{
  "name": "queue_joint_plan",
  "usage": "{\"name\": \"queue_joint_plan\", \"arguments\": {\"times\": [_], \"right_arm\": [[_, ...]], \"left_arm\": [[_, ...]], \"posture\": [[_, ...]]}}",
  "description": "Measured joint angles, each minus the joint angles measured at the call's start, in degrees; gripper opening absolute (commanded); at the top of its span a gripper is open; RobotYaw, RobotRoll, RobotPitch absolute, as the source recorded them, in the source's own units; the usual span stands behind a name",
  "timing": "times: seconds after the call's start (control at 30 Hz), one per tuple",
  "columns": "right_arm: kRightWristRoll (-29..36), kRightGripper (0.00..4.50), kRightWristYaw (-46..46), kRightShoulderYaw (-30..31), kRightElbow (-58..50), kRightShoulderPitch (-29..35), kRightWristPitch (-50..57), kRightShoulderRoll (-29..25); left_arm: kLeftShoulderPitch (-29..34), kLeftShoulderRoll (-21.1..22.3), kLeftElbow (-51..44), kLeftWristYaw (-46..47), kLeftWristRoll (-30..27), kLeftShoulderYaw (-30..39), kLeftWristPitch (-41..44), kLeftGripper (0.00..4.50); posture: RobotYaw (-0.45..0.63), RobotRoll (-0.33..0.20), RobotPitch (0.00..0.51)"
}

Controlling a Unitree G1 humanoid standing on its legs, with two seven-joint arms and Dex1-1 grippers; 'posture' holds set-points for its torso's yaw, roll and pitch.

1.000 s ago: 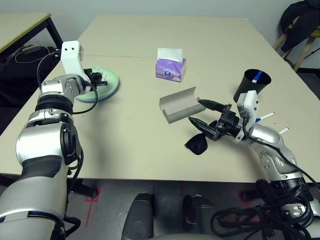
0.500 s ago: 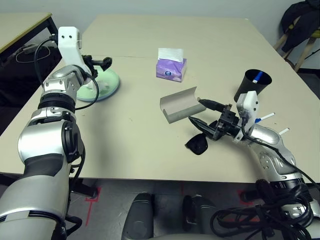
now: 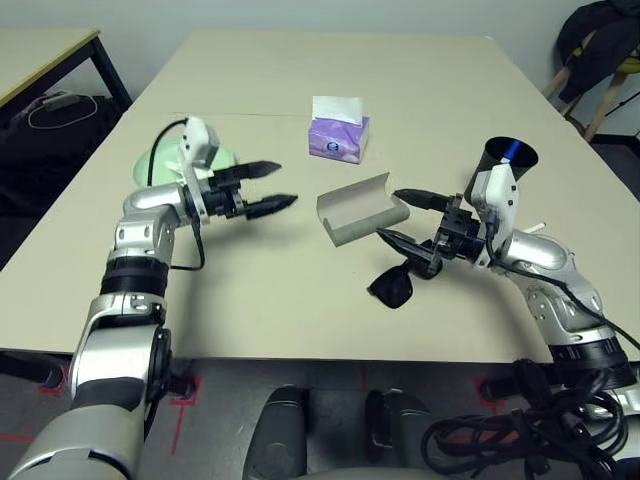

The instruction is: Organize and tidy the items on the table.

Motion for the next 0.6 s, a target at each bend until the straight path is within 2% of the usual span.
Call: {"name": "queue_joint_plan", "arguments": {"times": [0.13,0.33,0.47,0.6], "right_arm": [[-0.3,4.5,0.6,0.3,-1.3,0.8,0.9,-1.5],[-6.4,4.5,1.5,4.4,-6.3,0.5,6.8,-11.0],[-8.3,4.5,4.0,7.3,-11.8,-2.6,12.8,-16.6],[-13.3,4.5,9.0,11.7,-13.8,-8.8,14.9,-24.2]], "left_arm": [[2.2,-0.5,-1.9,-1.0,-0.2,-1.0,-1.1,4.46],[2.7,-2.9,-5.9,-1.1,-2.5,-1.1,-1.2,4.46],[3.1,-4.8,-8.1,-1.1,-4.3,-1.2,-0.6,4.46],[4.2,-5.4,-8.7,-1.1,-4.9,-1.5,-0.6,4.46]], "posture": [[0.15,0.0,0.143],[0.12,0.0,0.151],[0.11,0.0,0.158],[0.11,0.0,0.159]]}}
